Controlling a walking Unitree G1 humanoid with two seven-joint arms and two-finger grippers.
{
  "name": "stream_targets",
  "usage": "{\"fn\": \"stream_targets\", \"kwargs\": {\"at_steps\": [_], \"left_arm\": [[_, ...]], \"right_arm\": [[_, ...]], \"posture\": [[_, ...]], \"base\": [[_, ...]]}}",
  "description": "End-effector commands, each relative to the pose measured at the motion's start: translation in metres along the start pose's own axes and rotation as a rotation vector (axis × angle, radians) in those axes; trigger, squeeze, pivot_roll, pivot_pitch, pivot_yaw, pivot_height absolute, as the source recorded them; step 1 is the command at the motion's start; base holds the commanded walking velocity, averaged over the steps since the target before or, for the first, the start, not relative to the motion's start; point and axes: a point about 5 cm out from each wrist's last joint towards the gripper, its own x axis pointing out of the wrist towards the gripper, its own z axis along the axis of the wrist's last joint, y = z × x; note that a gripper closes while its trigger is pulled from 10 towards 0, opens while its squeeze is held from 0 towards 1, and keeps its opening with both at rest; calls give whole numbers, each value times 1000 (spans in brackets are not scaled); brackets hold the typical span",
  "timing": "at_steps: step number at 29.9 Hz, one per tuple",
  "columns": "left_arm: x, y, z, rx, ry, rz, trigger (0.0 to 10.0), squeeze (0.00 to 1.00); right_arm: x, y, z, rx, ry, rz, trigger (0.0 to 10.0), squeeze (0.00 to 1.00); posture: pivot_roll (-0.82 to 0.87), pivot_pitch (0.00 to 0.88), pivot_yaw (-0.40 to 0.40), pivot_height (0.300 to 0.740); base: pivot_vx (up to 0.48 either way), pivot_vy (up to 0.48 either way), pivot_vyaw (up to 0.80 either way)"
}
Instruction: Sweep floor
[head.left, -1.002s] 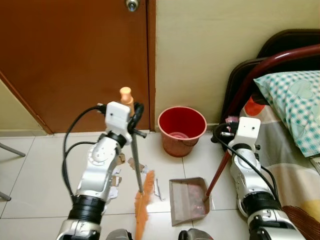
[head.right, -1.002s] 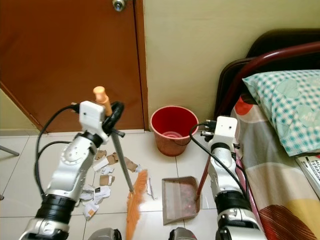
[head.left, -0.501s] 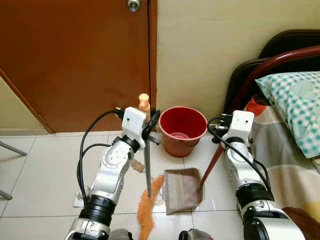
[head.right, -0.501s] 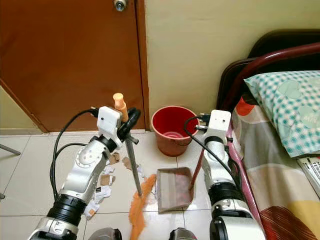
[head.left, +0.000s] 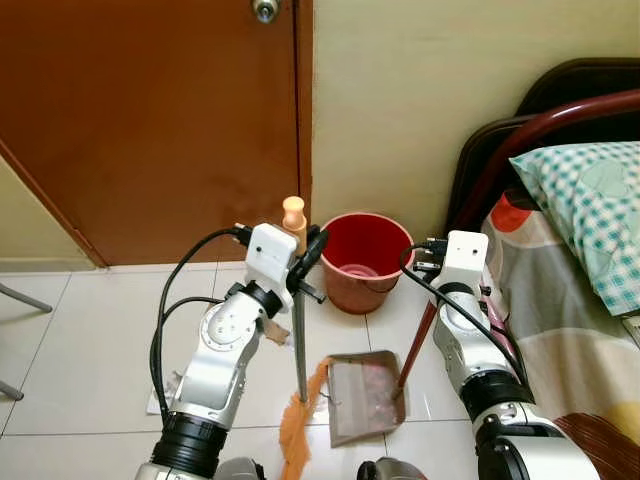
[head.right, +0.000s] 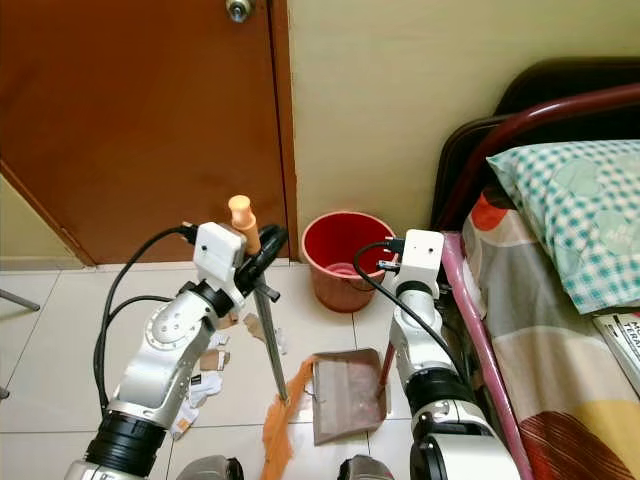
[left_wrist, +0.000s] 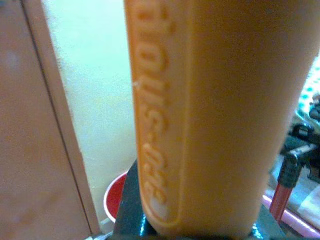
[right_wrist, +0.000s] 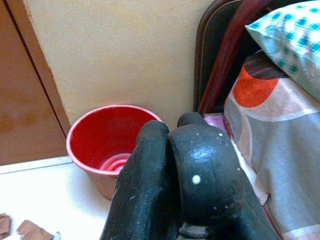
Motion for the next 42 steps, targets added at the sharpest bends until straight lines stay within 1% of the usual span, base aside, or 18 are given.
{"fn": "stream_targets", "kwargs": {"at_steps": [1,2,3,8,15,18,21,22,25,26,30,31,32,34,37,40,41,42], "left_arm": [[2,-3,12,-80,-54,11,10000,0],[3,-5,14,-110,-59,15,10000,0],[3,-5,14,-110,-59,15,10000,0],[11,-19,24,-271,-85,17,10000,0],[14,-15,36,-277,-124,35,10000,0],[12,0,45,-226,-152,85,10000,0],[7,19,56,-149,-181,148,10000,0],[3,30,60,-114,-193,192,10000,0],[-1,40,63,-88,-203,225,10000,0],[-6,51,67,-56,-206,255,10000,0],[-13,68,77,-19,-222,307,10000,0],[-13,68,77,-19,-222,307,10000,0],[-14,72,87,-14,-253,329,10000,0],[-15,74,95,-10,-276,338,10000,0],[-15,75,100,-6,-286,343,10000,0],[-22,80,88,28,-239,360,10000,0],[-26,81,79,39,-207,370,10000,0],[-28,80,74,46,-191,372,10000,0]], "right_arm": [[1,4,-1,-7,20,21,10000,0],[1,5,-2,-7,24,26,10000,0],[1,5,-2,-7,24,26,10000,0],[0,8,-4,-15,30,43,10000,0],[0,6,-5,-2,35,41,10000,0],[0,5,-5,2,36,42,10000,0],[1,1,-3,10,30,36,10000,0],[1,-1,-2,12,23,34,10000,0],[0,-2,-1,19,18,43,10000,0],[-2,-4,-2,12,21,46,10000,0],[-6,-15,-7,-9,32,14,10000,0],[-6,-15,-7,-9,32,14,10000,0],[-8,-22,-8,-22,33,-1,10000,0],[-10,-26,-11,-34,42,-3,10000,0],[-13,-30,-13,-33,49,-4,10000,0],[-17,-34,-13,-54,48,-12,10000,0],[-18,-34,-11,-58,38,-13,10000,0],[-18,-34,-8,-42,31,-11,10000,0]], "posture": [[26,85,-9,740],[26,85,-9,740],[26,85,-9,740],[28,80,-11,740],[21,75,-11,740],[23,70,-12,740],[24,69,-13,740],[26,69,-15,740],[26,69,-15,740],[20,69,-14,740],[19,65,-12,740],[19,65,-12,740],[18,64,-13,740],[18,62,-13,740],[18,62,-13,740],[23,62,-12,740],[24,61,-11,740],[24,61,-11,740]], "base": [[0,0,0],[0,0,0],[0,0,0],[0,0,0],[0,0,0],[0,0,0],[0,0,0],[0,0,0],[0,0,0],[0,0,0],[0,0,0],[0,0,0],[0,0,0],[0,0,0],[0,0,0],[0,0,0],[0,0,0],[0,0,0]]}}
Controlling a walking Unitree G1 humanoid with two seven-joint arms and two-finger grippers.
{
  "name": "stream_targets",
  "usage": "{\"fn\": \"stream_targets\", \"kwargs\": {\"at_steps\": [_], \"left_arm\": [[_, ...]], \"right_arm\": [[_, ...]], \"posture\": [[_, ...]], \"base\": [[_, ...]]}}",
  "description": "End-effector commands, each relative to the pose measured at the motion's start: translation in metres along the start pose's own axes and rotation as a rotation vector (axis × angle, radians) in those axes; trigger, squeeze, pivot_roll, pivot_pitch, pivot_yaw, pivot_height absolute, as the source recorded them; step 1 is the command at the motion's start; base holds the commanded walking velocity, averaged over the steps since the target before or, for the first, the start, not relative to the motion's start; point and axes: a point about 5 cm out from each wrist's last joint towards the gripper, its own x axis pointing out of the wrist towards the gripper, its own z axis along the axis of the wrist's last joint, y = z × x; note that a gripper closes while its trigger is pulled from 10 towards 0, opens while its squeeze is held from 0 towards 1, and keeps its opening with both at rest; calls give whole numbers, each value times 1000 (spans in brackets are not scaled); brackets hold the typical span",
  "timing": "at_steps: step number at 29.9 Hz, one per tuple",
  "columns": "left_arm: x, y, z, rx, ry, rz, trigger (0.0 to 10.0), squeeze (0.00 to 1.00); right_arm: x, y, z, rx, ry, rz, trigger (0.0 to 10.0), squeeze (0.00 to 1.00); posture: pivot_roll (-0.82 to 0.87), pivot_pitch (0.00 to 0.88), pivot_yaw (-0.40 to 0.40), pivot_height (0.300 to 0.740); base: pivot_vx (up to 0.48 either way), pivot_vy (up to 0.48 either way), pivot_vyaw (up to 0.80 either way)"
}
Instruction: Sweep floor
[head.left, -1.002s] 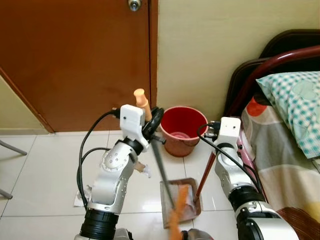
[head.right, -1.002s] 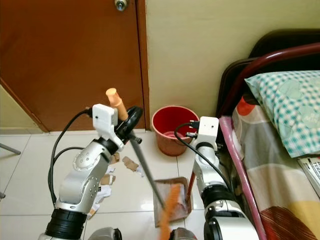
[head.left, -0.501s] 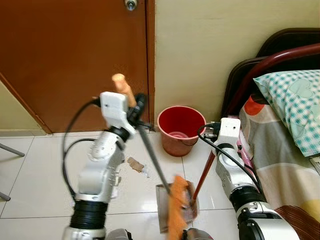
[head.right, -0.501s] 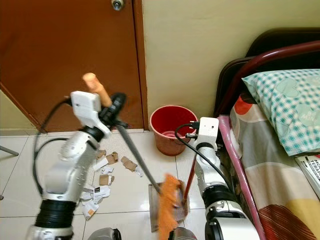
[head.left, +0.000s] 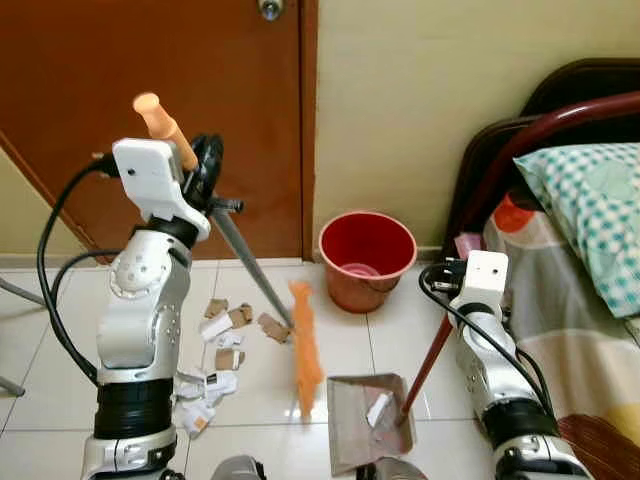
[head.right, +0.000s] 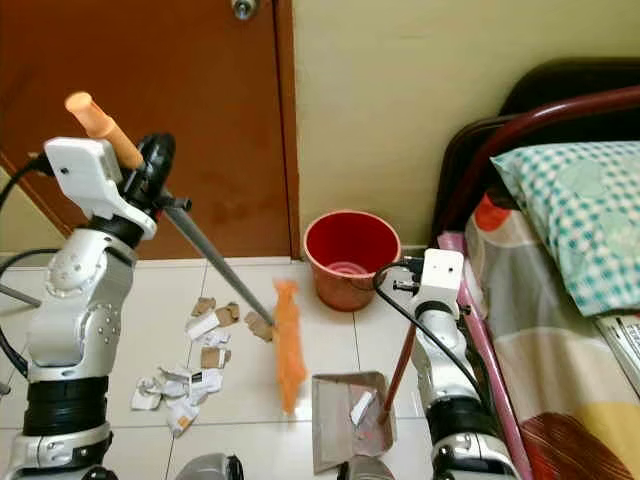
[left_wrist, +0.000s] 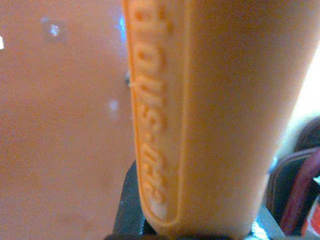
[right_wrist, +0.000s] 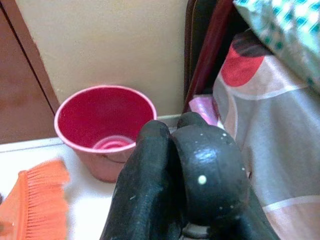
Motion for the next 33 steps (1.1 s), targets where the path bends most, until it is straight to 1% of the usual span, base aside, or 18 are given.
{"fn": "stream_targets", "kwargs": {"at_steps": [1,2,6,7,9,10,11,13,14,17,18,20,22,25,26,28,30,33], "left_arm": [[-12,3,-14,61,54,-1,10000,0],[-19,2,-24,70,87,-5,10000,0],[-31,-1,-43,106,148,-7,10000,0],[-37,-2,-52,146,167,-14,10000,0],[-39,-3,-55,168,168,-16,10000,0],[-43,-3,-60,177,181,-18,10000,0],[-43,-3,-60,177,181,-18,10000,0],[-49,-2,-67,180,201,-4,10000,0],[-53,-3,-72,177,214,1,10000,0],[-58,-7,-78,175,225,-5,10000,0],[-58,-7,-78,175,225,-5,10000,0],[-60,-11,-82,171,229,-12,10000,0],[-60,-13,-84,167,230,-15,10000,0],[-59,-16,-85,165,224,-17,10000,0],[-58,-16,-86,164,220,-16,10000,0],[-58,-16,-87,169,220,-15,10000,0],[-59,-12,-88,179,228,5,10000,0],[-60,-5,-90,173,240,47,10000,0]], "right_arm": [[0,0,11,10,-32,8,10000,0],[0,3,18,29,-58,25,10000,0],[1,6,33,50,-95,35,10000,0],[2,7,41,55,-114,44,10000,0],[2,8,46,57,-117,47,10000,0],[1,7,50,70,-122,51,10000,0],[1,7,50,70,-122,51,10000,0],[0,5,56,76,-127,68,10000,0],[-1,4,59,88,-126,83,10000,0],[-2,6,65,118,-119,120,10000,0],[-2,6,65,118,-119,120,10000,0],[-2,10,74,125,-135,140,10000,0],[-1,14,82,164,-147,160,10000,0],[-3,25,101,212,-201,219,10000,0],[-4,31,111,235,-228,259,10000,0],[-5,37,120,255,-248,295,10000,0],[-5,42,131,259,-274,317,10000,0],[-3,47,149,281,-311,340,10000,0]], "posture": [[25,61,-8,740],[22,57,-6,740],[17,47,-4,740],[11,36,-3,740],[11,36,-3,740],[11,36,-3,740],[11,36,-3,740],[7,11,-5,740],[6,4,-7,740],[4,0,-10,740],[4,0,-10,740],[2,0,-17,740],[-2,0,-22,740],[-3,0,-27,740],[-6,0,-28,740],[-6,0,-28,740],[-6,0,-31,740],[-5,0,-36,740]], "base": [[0,0,0],[0,0,0],[0,0,0],[0,0,0],[0,0,0],[0,0,0],[0,0,0],[0,0,0],[0,0,0],[0,0,0],[0,0,0],[0,0,0],[0,0,0],[0,0,0],[0,0,0],[0,0,0],[0,0,0],[0,0,0]]}}
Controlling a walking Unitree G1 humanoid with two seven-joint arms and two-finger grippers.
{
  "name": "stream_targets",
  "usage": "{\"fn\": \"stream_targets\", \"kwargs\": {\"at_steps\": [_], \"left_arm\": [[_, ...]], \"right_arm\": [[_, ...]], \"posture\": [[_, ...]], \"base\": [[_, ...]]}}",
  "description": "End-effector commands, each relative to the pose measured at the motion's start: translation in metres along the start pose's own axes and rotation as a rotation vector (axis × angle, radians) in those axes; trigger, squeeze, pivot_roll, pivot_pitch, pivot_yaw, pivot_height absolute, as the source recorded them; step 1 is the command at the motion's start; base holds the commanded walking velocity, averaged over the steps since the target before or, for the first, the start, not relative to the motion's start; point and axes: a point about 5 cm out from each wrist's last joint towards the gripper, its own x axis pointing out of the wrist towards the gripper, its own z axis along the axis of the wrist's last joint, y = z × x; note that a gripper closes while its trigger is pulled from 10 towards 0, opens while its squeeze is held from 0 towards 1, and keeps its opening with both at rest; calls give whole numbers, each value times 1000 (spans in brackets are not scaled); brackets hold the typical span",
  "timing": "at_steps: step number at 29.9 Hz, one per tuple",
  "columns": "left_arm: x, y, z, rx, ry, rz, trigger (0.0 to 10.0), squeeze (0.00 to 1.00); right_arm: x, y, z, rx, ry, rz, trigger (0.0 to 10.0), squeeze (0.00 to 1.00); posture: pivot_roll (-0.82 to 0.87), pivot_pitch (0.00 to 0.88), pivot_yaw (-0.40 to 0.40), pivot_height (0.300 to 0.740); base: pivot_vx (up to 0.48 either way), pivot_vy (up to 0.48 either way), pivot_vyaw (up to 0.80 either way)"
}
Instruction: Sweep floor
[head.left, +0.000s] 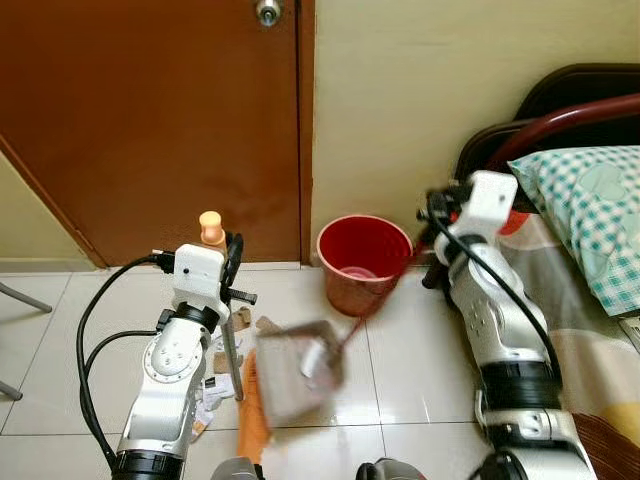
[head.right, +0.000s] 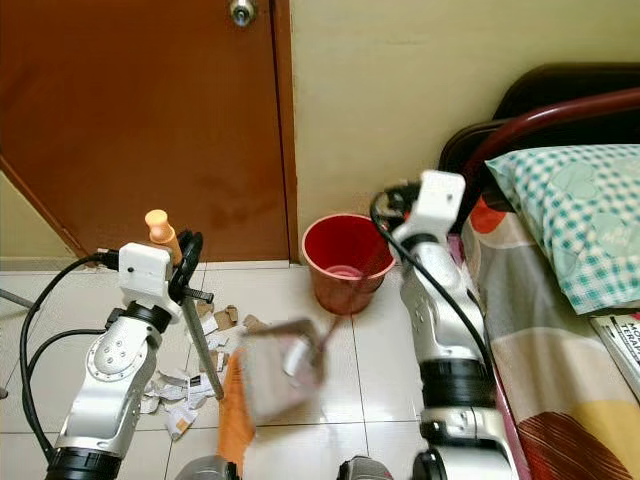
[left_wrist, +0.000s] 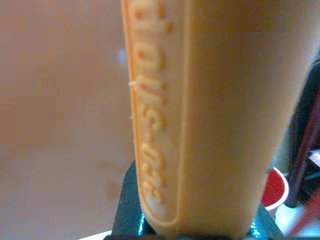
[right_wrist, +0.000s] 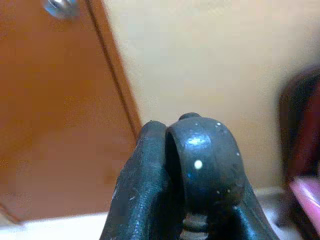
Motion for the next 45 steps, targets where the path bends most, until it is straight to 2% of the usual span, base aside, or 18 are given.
{"fn": "stream_targets", "kwargs": {"at_steps": [1,4,5,6,7,14,15,21,31,32,35,37,45], "left_arm": [[-1,5,-4,-20,17,33,10000,0],[-1,5,-4,-22,13,32,10000,0],[0,4,-4,-23,10,31,10000,0],[0,4,-4,-23,10,31,10000,0],[0,1,-4,-28,9,26,10000,0],[1,-5,-4,-41,5,13,10000,0],[2,-5,-3,-42,4,9,10000,0],[4,-4,-2,-41,-3,3,10000,0],[1,-4,-1,-44,-6,2,10000,0],[0,-7,-2,-48,-4,-5,10000,0],[-1,-9,-2,-51,-3,-10,10000,0],[0,-8,-2,-51,-3,-12,10000,0],[2,-3,-1,-41,-5,18,10000,0]], "right_arm": [[5,7,29,11,-100,30,10000,0],[8,8,43,15,-159,25,10000,0],[9,8,55,7,-205,25,10000,0],[9,8,55,7,-205,25,10000,0],[11,11,72,-10,-268,20,10000,0],[15,7,111,-3,-388,-23,10000,0],[17,7,126,-13,-440,-25,10000,0],[22,9,152,-58,-534,-18,10000,0],[27,7,157,-213,-582,-12,10000,0],[28,7,153,-297,-597,-5,10000,0],[29,6,150,-337,-603,-3,10000,0],[27,11,145,-465,-638,25,10000,0],[25,21,138,-539,-671,60,10000,0]], "posture": [[-4,0,-37,740],[-4,0,-39,740],[-3,0,-40,740],[-3,0,-40,740],[-3,0,-40,740],[-12,0,-36,740],[-12,0,-36,740],[-13,0,-30,740],[1,0,-32,740],[6,0,-32,740],[6,0,-32,740],[6,0,-31,740],[7,0,-28,740]], "base": [[0,0,0],[0,0,0],[0,0,0],[0,0,0],[0,0,0],[0,0,0],[0,0,0],[0,0,0],[0,0,0],[0,0,0],[0,0,0],[0,0,0],[0,0,0]]}}
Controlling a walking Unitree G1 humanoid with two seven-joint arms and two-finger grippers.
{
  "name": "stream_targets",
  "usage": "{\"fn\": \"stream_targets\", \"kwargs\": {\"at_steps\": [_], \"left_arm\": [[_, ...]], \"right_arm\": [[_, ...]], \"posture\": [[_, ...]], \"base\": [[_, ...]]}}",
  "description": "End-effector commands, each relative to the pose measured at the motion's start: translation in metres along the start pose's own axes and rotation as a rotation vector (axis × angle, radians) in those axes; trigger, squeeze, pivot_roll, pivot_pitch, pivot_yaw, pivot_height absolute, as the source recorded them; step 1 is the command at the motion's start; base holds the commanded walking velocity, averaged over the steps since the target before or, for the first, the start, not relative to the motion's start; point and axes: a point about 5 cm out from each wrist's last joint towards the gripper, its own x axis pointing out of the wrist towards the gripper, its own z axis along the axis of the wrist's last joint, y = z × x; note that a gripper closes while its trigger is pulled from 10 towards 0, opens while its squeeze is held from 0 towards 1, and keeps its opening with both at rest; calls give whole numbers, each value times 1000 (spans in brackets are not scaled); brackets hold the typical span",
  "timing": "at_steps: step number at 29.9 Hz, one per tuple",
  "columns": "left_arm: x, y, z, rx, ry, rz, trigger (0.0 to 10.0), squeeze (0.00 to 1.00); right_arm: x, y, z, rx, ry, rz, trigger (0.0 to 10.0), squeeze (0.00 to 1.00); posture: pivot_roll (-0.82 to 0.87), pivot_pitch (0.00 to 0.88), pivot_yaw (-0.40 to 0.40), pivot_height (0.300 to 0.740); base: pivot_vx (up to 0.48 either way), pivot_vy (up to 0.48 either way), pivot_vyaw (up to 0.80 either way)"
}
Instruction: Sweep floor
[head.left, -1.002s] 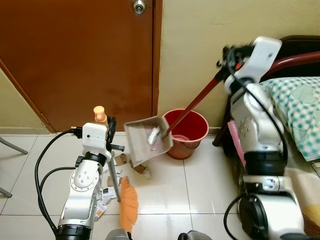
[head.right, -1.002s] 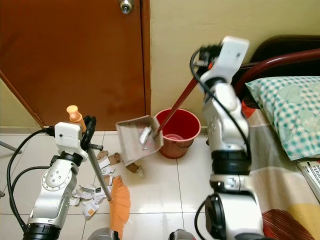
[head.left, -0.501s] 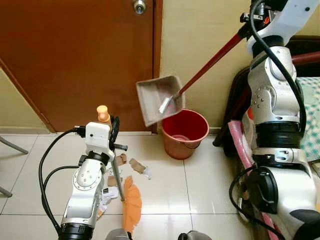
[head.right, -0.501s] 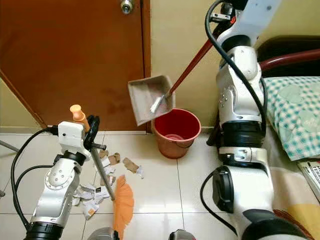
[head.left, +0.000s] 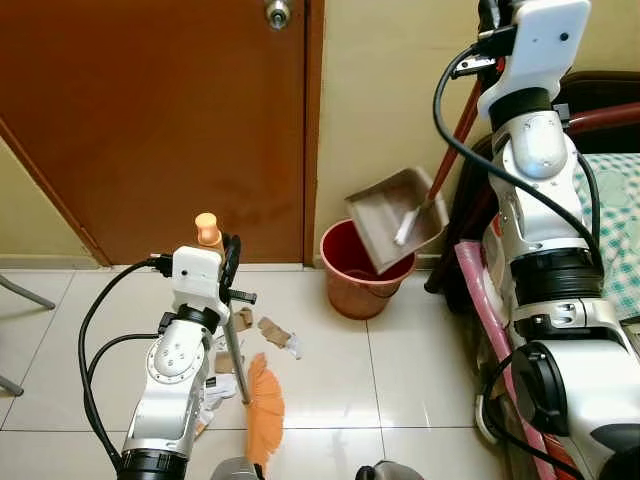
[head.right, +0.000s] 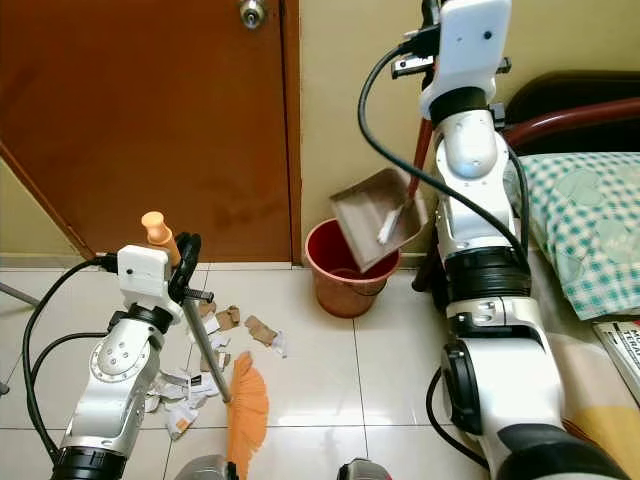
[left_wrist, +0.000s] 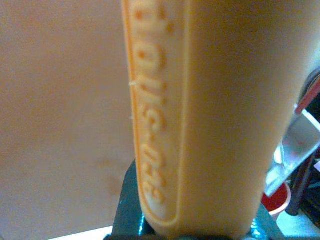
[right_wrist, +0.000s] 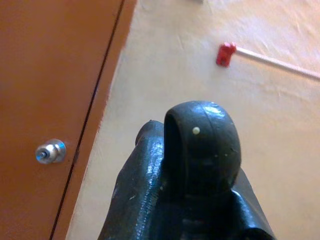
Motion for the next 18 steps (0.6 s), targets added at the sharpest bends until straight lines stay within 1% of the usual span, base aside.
{"fn": "stream_targets", "kwargs": {"at_steps": [1,3,4,7,8,9,10,11,13,14,15,18], "left_arm": [[2,-2,2,-18,-7,-12,10000,0],[2,-4,2,-20,-7,-25,10000,0],[2,-4,2,-20,-7,-25,10000,0],[1,-8,2,-21,-6,-34,10000,0],[1,-9,1,-23,-5,-37,10000,0],[1,-9,1,-23,-5,-37,10000,0],[1,-9,1,-24,-5,-37,10000,0],[1,-9,1,-24,-5,-37,10000,0],[1,-9,1,-25,-6,-35,10000,0],[0,-9,1,-26,-5,-34,10000,0],[0,-9,1,-26,-5,-34,10000,0],[-1,-9,1,-28,-4,-33,10000,0]], "right_arm": [[3,4,12,-12,-85,21,10000,0],[1,10,10,-13,-90,42,10000,0],[1,10,10,-13,-90,42,10000,0],[-12,30,-2,-38,-91,122,10000,0],[-22,45,-11,-58,-80,194,10000,0],[-22,45,-11,-58,-80,194,10000,0],[-31,55,-16,-77,-81,251,10000,0],[-31,55,-16,-77,-81,251,10000,0],[-40,67,-21,-103,-89,312,10000,0],[-46,74,-22,-111,-94,346,10000,0],[-46,74,-22,-111,-94,346,10000,0],[-57,88,-24,-123,-117,416,10000,0]], "posture": [[7,0,-27,740],[7,0,-27,740],[7,0,-27,740],[9,0,-30,740],[9,0,-30,740],[9,0,-30,740],[9,0,-30,740],[9,0,-30,740],[9,0,-30,740],[17,2,-44,740],[17,2,-44,740],[17,4,-45,740]], "base": [[0,0,0],[0,0,0],[0,0,0],[0,0,0],[0,0,0],[0,0,0],[0,0,0],[0,0,0],[0,0,0],[0,0,0],[0,0,0],[0,0,0]]}}
